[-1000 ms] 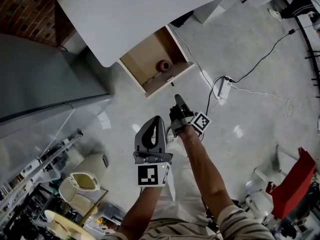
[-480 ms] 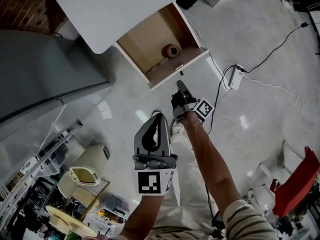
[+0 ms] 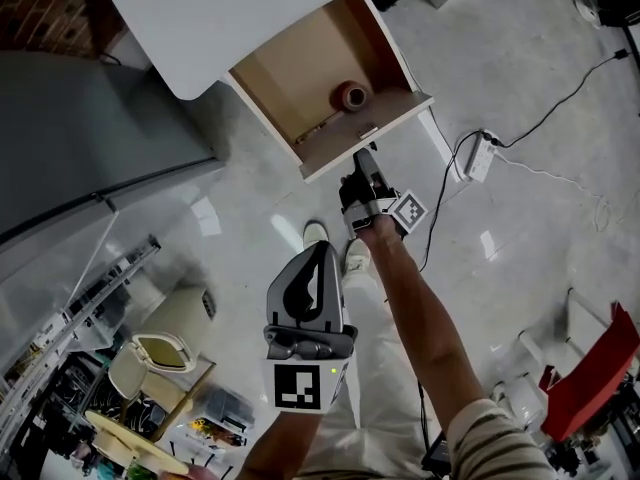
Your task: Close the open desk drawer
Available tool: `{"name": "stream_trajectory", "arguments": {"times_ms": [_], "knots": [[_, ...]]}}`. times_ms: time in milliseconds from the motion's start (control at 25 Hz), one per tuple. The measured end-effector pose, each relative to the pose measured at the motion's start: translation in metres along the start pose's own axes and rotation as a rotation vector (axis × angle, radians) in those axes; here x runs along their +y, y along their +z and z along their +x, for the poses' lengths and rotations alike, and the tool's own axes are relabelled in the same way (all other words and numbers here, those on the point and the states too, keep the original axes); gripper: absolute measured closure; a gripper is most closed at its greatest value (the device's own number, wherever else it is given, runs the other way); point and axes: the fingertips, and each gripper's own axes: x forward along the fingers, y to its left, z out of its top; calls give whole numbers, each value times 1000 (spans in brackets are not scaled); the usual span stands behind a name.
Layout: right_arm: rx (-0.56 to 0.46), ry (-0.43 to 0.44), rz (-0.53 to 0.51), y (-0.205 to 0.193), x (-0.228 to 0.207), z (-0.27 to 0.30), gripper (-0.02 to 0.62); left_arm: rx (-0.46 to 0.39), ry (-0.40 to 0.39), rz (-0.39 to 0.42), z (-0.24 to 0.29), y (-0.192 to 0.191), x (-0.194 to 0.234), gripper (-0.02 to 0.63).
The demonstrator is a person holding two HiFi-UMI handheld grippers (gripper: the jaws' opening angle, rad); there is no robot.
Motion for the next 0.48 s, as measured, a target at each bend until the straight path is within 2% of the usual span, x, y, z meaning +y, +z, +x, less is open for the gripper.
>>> {"name": "stream_trajectory", "arguments": {"times_ms": [200, 480], "knots": [[-32, 23, 17, 1, -11, 12, 468, 30, 2, 1, -4, -17, 6, 600], [-101, 85, 26, 17, -14, 20, 436, 17, -3, 6, -5, -15, 8, 600]]}}
